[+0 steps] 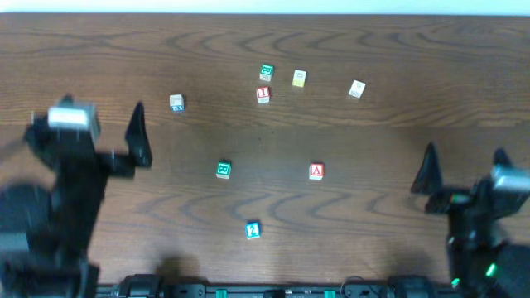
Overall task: Spell out Ai2
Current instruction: 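Move right gripper to the red 'A' block and grasp it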
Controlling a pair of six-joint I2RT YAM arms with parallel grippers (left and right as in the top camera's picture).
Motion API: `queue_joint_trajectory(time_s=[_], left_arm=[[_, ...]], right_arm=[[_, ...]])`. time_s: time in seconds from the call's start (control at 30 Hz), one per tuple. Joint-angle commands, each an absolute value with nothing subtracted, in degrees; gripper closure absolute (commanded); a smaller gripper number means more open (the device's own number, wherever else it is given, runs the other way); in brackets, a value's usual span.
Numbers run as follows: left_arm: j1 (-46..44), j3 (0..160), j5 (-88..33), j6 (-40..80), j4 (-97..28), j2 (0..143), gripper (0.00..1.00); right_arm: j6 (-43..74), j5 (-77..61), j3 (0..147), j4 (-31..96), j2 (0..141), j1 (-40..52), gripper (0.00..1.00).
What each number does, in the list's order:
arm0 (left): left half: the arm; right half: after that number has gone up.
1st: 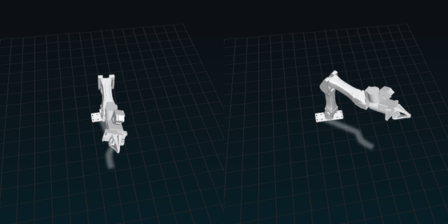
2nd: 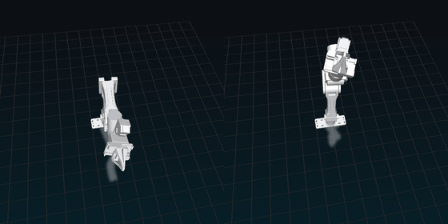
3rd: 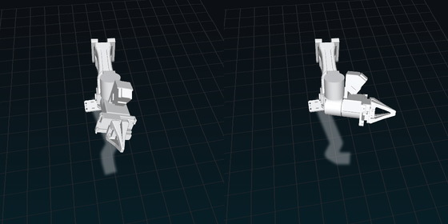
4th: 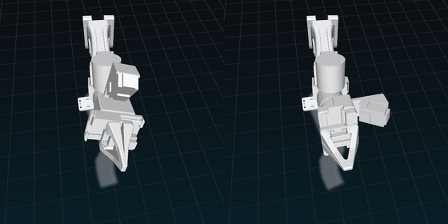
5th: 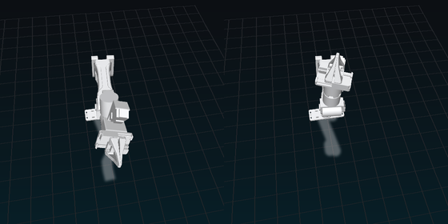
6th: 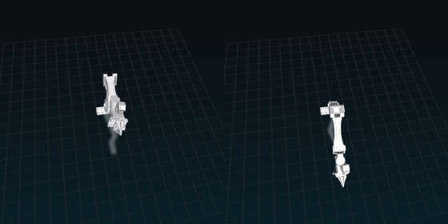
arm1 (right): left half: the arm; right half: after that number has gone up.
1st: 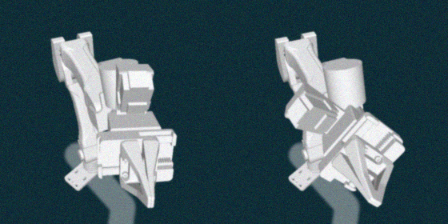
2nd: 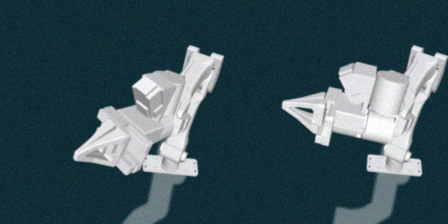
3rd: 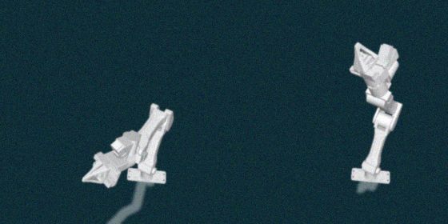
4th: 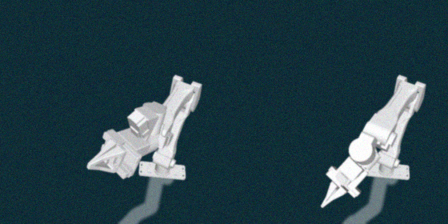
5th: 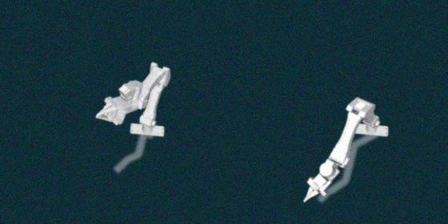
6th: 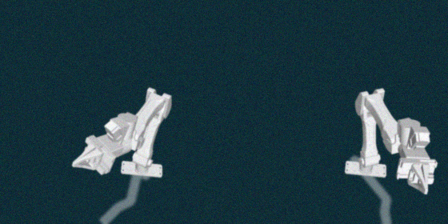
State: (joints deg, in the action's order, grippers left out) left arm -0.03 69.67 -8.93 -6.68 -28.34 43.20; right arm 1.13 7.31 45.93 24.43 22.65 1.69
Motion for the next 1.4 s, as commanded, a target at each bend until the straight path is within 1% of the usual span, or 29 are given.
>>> queue_joint_trajectory(time_s=[0.0, 0.07, 0.17, 0.23, 0.33, 0.37, 0.43, 0.5, 0.53, 0.6, 0.63, 0.67, 0.77, 0.8, 0.83, 0.87, 0.9, 0.97, 1.07, 1.13, 1.17, 1.2, 1.3, 1.37], left_arm=[[0.0, 83.6, -12.1, -7.7, -37.6, 54.2, 0.05], [0.0, 94.4, -11.5, -7.7, -49.4, 62.1, 0.05], [0.0, 107.8, -12.5, -7.7, -66.0, 73.3, 0.05], [0.0, 112.7, -15.0, -7.4, -71.8, 79.0, 0.04], [0.0, 113.2, -19.4, -4.7, -76.2, 83.9, 0.05], [0.0, 113.0, -20.3, -4.7, -77.1, 85.3, 0.05], [0.0, 112.5, -19.9, -6.2, -80.6, 88.7, 0.05], [-0.1, 112.3, -18.7, -6.3, -83.4, 91.2, 0.05], [-0.1, 112.2, -17.6, -6.2, -85.3, 92.9, 0.05], [-0.6, 112.2, -15.5, -6.5, -88.4, 96.3, 0.04], [-1.0, 112.2, -14.5, -6.4, -89.0, 97.5, 0.05], [-1.6, 112.2, -13.5, -6.4, -89.3, 98.8, 0.05], [-4.7, 110.4, -12.7, -6.1, -85.0, 100.8, 0.04], [-5.8, 108.9, -12.4, -6.1, -82.8, 100.2, 0.04], [-7.0, 106.2, -10.9, -5.0, -79.3, 98.8, 0.04], [-8.3, 102.0, -6.1, -3.5, -75.4, 96.5, 0.04], [-9.2, 96.5, -1.3, -1.5, -73.1, 93.8, 0.05], [-9.4, 87.5, -3.1, -0.8, -70.9, 89.3, 0.05], [-9.4, 78.9, -3.7, -0.8, -66.2, 85.3, 0.05], [-9.4, 72.8, -3.9, 1.0, -61.6, 83.4, 0.05], [-9.4, 70.7, -3.9, 2.6, -59.8, 83.3, 0.05], [-9.4, 69.6, -3.9, 3.5, -58.7, 83.4, 0.04], [-9.5, 67.2, -3.9, 4.6, -55.3, 83.4, 0.05], [-9.5, 67.2, -3.9, 4.6, -54.6, 83.4, 0.04]], right_arm=[[6.1, 9.2, 57.6, 32.5, 36.9, 1.3, 0.01], [9.1, 8.2, 68.4, 43.9, 48.5, 1.3, 0.01], [9.4, 2.4, 82.0, 58.9, 64.6, 1.3, 0.01], [10.2, -2.5, 86.5, 63.1, 72.6, 1.3, 0.01], [10.0, -11.7, 87.5, 64.3, 82.0, 1.3, 0.01], [8.1, -14.4, 87.5, 65.3, 84.4, 1.5, 0.01], [6.6, -18.4, 87.3, 67.7, 90.1, 2.4, 0.01], [6.5, -18.3, 87.2, 68.6, 93.3, 3.2, 0.01], [6.7, -14.9, 87.2, 69.7, 94.7, 4.0, 0.01], [13.7, -1.0, 87.2, 71.9, 96.2, 7.0, 0.01], [15.8, 3.3, 87.2, 72.2, 96.2, 8.7, 0.01], [17.0, 6.3, 87.2, 72.1, 96.2, 11.0, 0.01], [18.0, 7.6, 87.2, 71.9, 95.5, 19.0, 0.01], [22.3, 9.8, 87.1, 72.8, 95.5, 21.2, 0.01], [27.8, 13.6, 86.5, 73.3, 95.2, 23.9, 0.01], [33.0, 18.1, 84.6, 73.0, 94.0, 27.2, 0.01], [33.8, 18.5, 82.1, 71.7, 92.6, 29.9, 0.01], [33.6, 15.2, 78.1, 68.0, 91.3, 32.9, 0.01], [33.6, 15.1, 75.0, 65.5, 91.4, 33.5, 0.01], [33.8, 15.0, 70.4, 60.3, 91.4, 33.2, 0.01], [34.3, 14.1, 67.5, 57.3, 91.4, 32.8, 0.02], [34.2, 13.0, 65.5, 54.8, 91.3, 32.6, 0.09], [34.3, 11.4, 60.1, 46.0, 91.4, 32.6, 0.14], [36.8, 10.9, 59.1, 44.8, 91.4, 32.5, 0.14]])
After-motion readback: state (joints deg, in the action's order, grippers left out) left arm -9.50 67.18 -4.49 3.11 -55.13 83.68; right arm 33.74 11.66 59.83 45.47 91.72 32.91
